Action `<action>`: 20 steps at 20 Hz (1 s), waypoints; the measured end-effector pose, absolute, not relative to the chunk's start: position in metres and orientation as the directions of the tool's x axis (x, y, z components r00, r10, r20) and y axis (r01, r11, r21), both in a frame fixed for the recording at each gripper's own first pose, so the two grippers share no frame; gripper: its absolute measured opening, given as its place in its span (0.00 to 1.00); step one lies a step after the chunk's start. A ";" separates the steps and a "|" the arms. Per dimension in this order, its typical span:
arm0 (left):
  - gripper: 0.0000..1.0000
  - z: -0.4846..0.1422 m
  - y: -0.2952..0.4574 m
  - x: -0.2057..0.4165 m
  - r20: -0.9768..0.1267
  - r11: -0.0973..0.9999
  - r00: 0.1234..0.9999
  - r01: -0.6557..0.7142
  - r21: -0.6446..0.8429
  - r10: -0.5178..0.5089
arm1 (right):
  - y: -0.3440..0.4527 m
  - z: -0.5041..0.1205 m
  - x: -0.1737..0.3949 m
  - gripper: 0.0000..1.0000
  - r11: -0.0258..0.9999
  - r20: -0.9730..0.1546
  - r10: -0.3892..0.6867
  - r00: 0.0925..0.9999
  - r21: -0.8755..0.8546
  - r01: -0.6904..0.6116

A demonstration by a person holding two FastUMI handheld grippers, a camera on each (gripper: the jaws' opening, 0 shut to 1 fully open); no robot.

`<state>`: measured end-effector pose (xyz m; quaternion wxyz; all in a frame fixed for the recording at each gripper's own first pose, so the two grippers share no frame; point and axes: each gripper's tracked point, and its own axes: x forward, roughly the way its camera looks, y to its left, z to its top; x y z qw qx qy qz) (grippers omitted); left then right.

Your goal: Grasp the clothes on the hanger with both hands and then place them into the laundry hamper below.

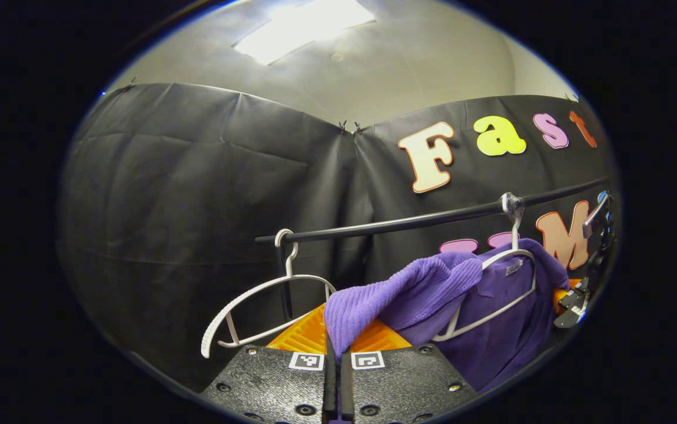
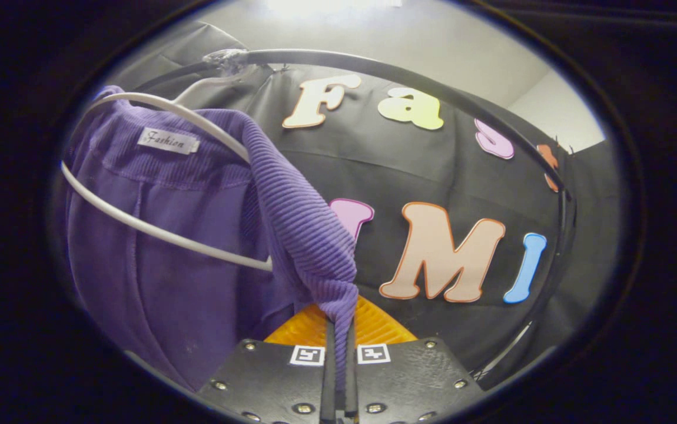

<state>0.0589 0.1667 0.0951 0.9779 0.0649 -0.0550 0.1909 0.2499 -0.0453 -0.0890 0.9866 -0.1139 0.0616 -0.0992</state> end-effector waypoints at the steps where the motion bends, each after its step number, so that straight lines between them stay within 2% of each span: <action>1: 0.05 0.096 0.168 0.060 0.135 0.919 0.921 -0.381 0.104 0.366 | -0.050 -0.085 0.253 0.06 0.951 -0.087 -0.219 0.972 -0.241 0.193; 7: 0.05 0.106 0.185 0.074 0.164 0.911 0.911 -0.398 0.110 0.378 | -0.072 -0.052 0.273 0.06 0.929 0.005 -0.257 0.966 -0.274 0.248; 12: 0.01 0.106 0.201 0.088 0.179 0.902 0.905 -0.411 0.131 0.386 | -0.072 -0.047 0.291 0.06 0.922 0.033 -0.248 0.968 -0.298 0.246; 15: 0.04 0.094 0.206 0.096 0.155 0.902 0.908 -0.410 0.138 0.389 | -0.069 -0.050 0.301 0.06 0.920 0.039 -0.243 0.969 -0.307 0.243; 20: 0.02 0.065 0.209 0.101 0.105 0.906 0.914 -0.402 0.134 0.391 | -0.071 -0.059 0.318 0.06 0.920 0.026 -0.239 0.971 -0.314 0.235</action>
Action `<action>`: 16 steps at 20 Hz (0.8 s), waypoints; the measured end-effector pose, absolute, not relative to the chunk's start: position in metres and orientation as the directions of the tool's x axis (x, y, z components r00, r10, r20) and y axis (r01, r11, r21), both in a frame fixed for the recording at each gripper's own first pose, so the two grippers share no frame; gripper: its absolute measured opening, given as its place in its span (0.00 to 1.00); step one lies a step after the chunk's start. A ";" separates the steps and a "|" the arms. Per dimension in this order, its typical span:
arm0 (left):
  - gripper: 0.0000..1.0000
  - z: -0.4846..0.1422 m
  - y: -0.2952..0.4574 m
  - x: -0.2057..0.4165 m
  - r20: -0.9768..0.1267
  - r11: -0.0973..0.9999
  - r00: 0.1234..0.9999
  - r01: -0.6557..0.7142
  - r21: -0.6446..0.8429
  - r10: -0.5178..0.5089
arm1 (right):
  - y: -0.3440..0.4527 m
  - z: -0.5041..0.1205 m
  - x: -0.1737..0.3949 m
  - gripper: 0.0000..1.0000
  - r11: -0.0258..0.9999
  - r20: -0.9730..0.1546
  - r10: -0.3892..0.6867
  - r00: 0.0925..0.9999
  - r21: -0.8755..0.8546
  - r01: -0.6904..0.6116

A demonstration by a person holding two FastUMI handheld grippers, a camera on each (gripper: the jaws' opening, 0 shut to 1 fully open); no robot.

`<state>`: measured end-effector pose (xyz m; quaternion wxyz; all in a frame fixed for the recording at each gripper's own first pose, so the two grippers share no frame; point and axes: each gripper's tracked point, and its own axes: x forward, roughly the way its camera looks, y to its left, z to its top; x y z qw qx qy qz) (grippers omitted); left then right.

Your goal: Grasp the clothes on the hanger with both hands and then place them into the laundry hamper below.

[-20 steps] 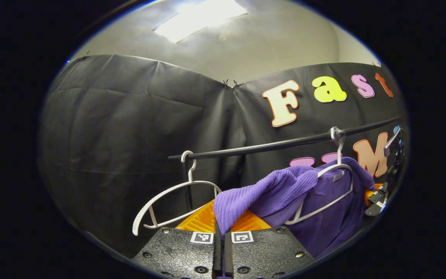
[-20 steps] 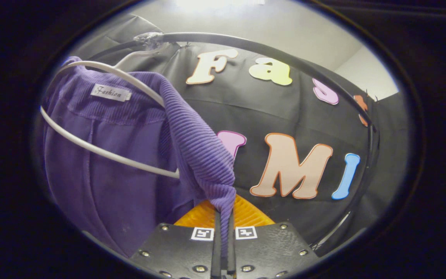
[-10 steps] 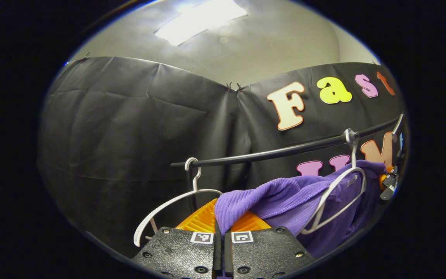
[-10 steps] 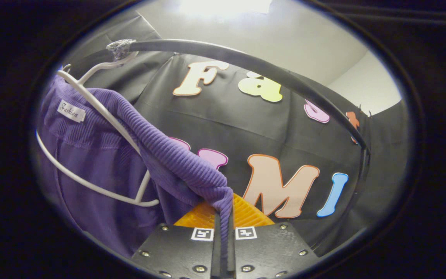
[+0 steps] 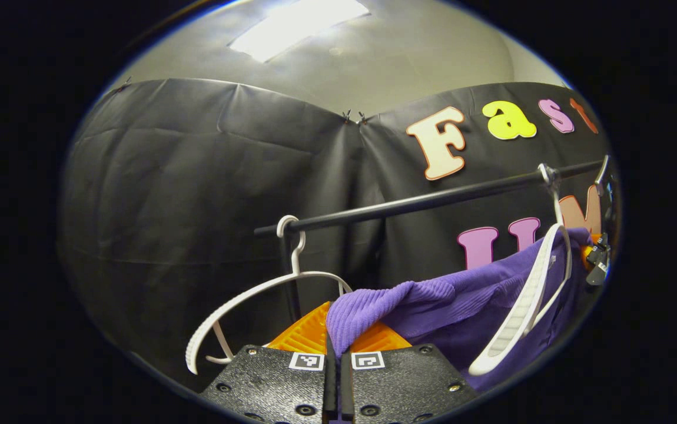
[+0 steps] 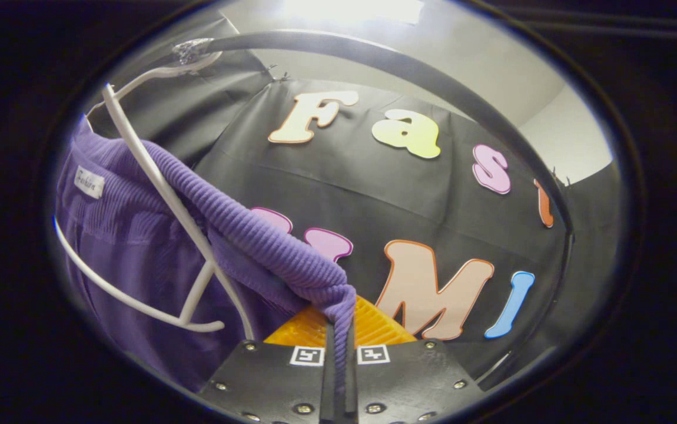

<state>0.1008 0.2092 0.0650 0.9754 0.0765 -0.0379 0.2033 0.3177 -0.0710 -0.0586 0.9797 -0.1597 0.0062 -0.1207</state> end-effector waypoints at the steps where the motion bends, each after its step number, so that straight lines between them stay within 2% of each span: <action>1: 0.02 0.059 0.208 0.102 0.095 0.907 0.916 -0.399 0.134 0.389 | -0.071 -0.063 0.321 0.06 0.921 0.016 -0.240 0.971 -0.312 0.233; 8: 0.03 0.035 0.196 0.101 0.059 0.912 0.924 -0.383 0.146 0.379 | -0.075 -0.094 0.320 0.04 0.930 -0.046 -0.245 0.969 -0.292 0.221; 16: 0.03 0.007 0.191 0.092 0.002 0.914 0.924 -0.377 0.148 0.381 | -0.074 -0.134 0.304 0.06 0.937 -0.122 -0.238 0.964 -0.290 0.195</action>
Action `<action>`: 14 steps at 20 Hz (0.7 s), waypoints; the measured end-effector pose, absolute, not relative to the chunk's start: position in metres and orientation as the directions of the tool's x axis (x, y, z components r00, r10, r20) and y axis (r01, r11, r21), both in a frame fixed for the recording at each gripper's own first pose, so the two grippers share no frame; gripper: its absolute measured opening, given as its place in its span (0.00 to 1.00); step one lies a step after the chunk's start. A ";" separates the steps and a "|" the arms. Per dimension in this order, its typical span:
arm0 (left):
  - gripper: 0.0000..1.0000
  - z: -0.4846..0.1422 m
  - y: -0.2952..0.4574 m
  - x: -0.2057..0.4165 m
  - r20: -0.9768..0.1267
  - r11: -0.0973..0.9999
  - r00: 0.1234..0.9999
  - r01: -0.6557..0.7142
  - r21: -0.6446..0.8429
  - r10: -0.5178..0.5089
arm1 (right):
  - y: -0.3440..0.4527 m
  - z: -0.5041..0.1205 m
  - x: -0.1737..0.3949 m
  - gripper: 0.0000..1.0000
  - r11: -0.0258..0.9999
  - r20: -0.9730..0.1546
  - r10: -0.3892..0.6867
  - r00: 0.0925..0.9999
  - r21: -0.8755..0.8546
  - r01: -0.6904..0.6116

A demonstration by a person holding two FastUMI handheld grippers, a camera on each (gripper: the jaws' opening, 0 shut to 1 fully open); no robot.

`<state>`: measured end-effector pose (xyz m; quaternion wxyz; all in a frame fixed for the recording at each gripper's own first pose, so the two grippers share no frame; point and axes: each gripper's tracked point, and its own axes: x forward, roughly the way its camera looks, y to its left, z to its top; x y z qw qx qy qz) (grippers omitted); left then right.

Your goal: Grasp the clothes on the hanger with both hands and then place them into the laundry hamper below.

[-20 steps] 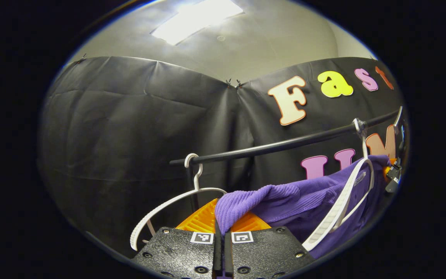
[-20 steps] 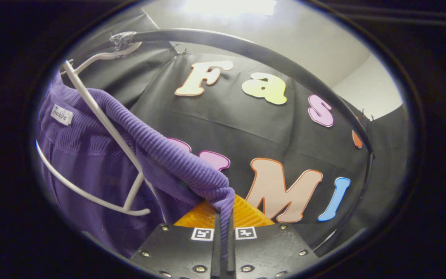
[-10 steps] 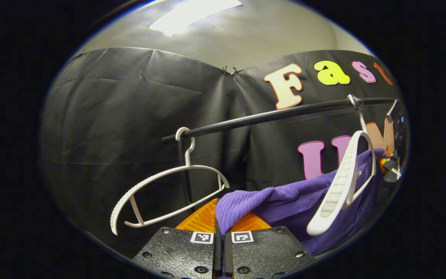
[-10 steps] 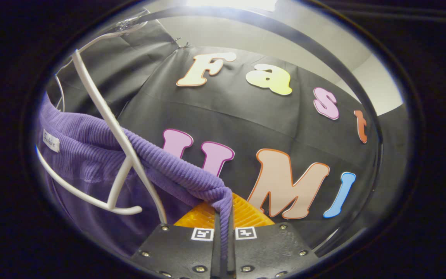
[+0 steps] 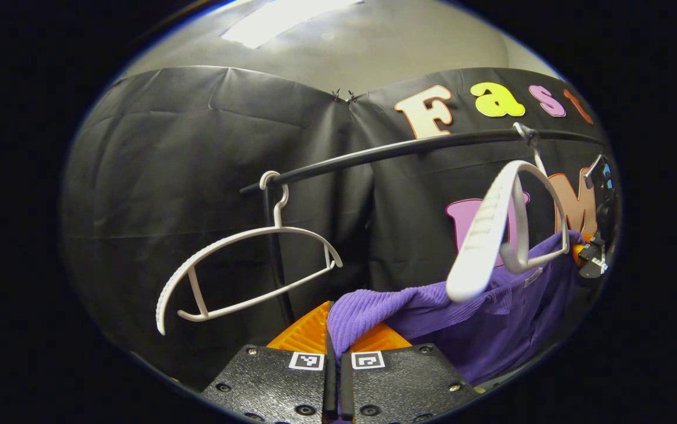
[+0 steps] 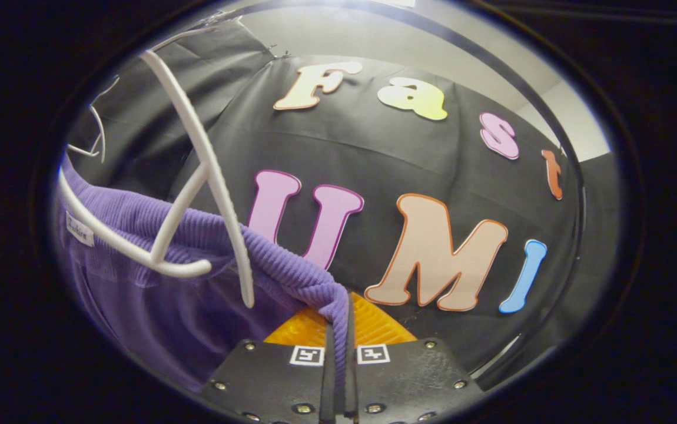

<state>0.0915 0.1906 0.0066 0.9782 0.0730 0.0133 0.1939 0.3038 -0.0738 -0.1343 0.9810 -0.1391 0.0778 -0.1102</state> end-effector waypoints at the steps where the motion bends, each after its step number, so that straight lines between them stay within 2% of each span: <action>1: 0.03 0.004 0.191 0.090 -0.003 0.914 0.924 -0.378 0.150 0.383 | -0.074 -0.138 0.300 0.08 0.937 -0.130 -0.236 0.963 -0.292 0.191; 7: 0.03 -0.012 0.187 0.078 -0.032 0.910 0.920 -0.380 0.163 0.390 | -0.072 -0.157 0.280 0.04 0.939 -0.167 -0.227 0.960 -0.299 0.170; 14: 0.02 -0.031 0.174 0.063 -0.070 0.914 0.923 -0.361 0.183 0.378 | -0.062 -0.184 0.249 0.06 0.948 -0.224 -0.199 0.954 -0.292 0.129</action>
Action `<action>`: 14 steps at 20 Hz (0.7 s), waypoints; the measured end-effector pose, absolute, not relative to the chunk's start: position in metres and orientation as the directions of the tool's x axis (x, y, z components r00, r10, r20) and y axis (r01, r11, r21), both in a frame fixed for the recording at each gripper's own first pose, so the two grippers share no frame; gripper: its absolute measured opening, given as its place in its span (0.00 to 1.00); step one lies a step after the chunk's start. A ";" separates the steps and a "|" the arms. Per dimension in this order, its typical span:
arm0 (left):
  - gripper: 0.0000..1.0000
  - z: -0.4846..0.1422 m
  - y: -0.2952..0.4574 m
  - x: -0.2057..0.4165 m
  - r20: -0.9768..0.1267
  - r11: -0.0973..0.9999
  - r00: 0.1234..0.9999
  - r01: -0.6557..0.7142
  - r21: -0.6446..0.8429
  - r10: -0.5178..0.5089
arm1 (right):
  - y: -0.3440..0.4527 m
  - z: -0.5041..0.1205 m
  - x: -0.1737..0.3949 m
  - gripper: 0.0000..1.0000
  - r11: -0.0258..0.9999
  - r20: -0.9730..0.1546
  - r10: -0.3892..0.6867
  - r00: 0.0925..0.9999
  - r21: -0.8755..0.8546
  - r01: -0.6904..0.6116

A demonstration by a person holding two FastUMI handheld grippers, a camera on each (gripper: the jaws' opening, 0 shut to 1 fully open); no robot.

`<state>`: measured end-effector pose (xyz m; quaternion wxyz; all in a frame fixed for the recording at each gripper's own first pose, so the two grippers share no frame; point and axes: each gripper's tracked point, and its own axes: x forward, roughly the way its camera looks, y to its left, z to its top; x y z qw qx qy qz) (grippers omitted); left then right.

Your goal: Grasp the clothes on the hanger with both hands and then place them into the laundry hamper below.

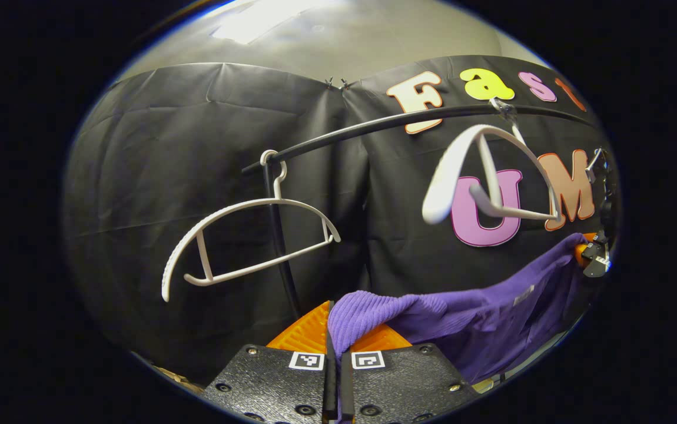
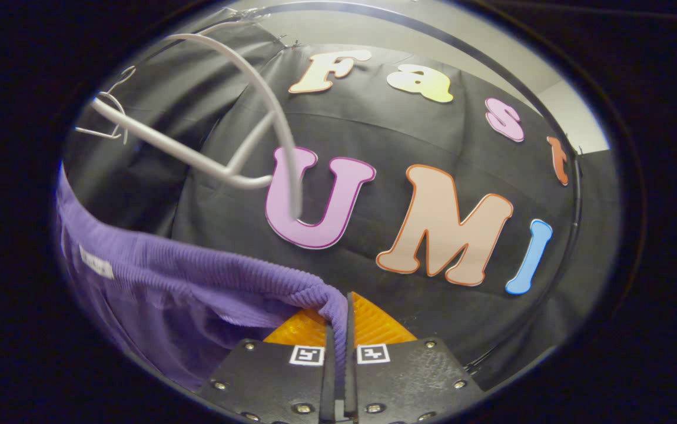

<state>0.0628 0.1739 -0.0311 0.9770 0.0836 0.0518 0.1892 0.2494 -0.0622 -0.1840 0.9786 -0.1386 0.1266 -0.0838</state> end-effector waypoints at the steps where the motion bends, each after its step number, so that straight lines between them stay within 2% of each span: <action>1: 0.02 -0.034 0.171 0.061 -0.075 0.916 0.924 -0.357 0.183 0.375 | -0.060 -0.187 0.244 0.06 0.946 -0.230 -0.196 0.953 -0.300 0.122; 9: 0.02 -0.059 0.138 0.060 -0.123 0.939 0.940 -0.293 0.181 0.317 | -0.024 -0.206 0.210 0.06 0.958 -0.277 -0.125 0.953 -0.283 0.043; 14: 0.03 -0.074 0.103 0.068 -0.150 0.961 0.959 -0.214 0.173 0.240 | 0.007 -0.207 0.197 0.06 0.964 -0.294 -0.049 0.955 -0.266 -0.033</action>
